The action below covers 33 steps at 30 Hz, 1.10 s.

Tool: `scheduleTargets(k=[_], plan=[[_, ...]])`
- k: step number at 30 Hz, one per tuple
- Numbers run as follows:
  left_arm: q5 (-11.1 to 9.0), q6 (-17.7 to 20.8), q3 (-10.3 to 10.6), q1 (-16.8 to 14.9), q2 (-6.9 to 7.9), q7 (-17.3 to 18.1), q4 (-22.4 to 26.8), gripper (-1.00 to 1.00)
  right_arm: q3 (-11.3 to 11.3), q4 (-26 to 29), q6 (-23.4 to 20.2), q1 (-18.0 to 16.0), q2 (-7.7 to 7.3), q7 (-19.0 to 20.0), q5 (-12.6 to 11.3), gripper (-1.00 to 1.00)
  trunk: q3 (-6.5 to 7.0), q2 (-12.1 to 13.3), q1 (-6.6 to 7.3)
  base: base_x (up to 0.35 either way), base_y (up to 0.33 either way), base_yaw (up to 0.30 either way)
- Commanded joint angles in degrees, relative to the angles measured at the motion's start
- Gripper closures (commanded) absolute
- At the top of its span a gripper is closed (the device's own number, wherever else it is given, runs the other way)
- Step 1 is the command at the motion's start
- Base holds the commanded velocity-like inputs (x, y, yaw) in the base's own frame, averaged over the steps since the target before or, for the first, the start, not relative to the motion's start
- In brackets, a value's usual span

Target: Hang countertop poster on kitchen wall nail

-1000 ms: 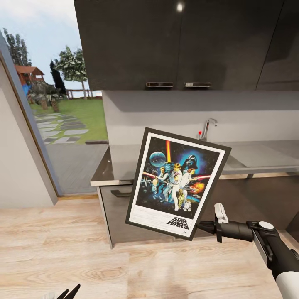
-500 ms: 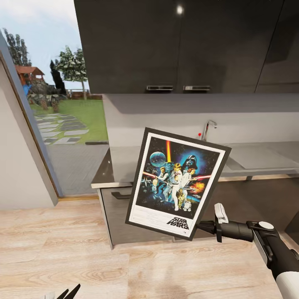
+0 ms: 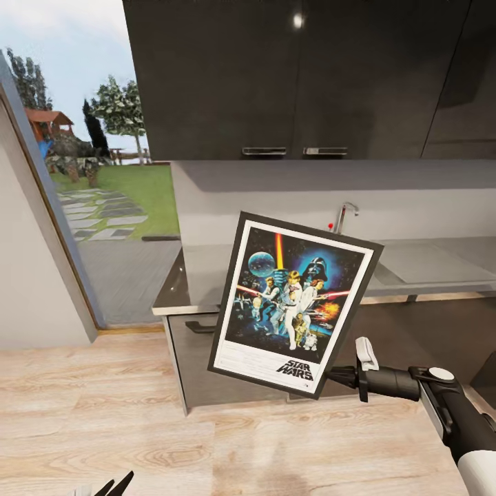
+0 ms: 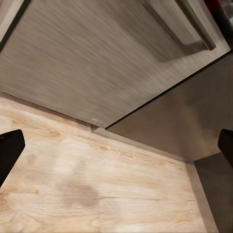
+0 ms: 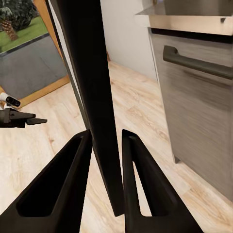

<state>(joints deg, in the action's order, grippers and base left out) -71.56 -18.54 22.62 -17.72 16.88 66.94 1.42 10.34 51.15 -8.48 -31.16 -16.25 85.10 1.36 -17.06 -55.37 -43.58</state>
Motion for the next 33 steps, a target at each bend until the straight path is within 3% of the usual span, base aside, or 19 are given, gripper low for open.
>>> scheduleTargets(k=[1,15,33], plan=[[-0.4,-0.3,0.5,0.0,0.03,0.1,0.0,-1.00,0.1,0.0,-0.7,0.0,0.01,0.4,0.1,1.00,0.11,0.4,0.22,0.000,0.000,0.000],[-0.4,-0.3,0.5,0.0,-0.09,0.0,0.0,-1.00,0.1,0.1,-0.7,0.0,0.00,0.3,0.2,1.00,2.63,6.0,3.30,0.000,0.000,0.033],[-0.4,-0.3,0.5,0.0,-0.10,0.0,0.0,-1.00,0.1,0.2,-0.7,0.0,-0.01,0.3,0.2,1.00,5.86,13.2,7.25,0.000,0.000,0.265]])
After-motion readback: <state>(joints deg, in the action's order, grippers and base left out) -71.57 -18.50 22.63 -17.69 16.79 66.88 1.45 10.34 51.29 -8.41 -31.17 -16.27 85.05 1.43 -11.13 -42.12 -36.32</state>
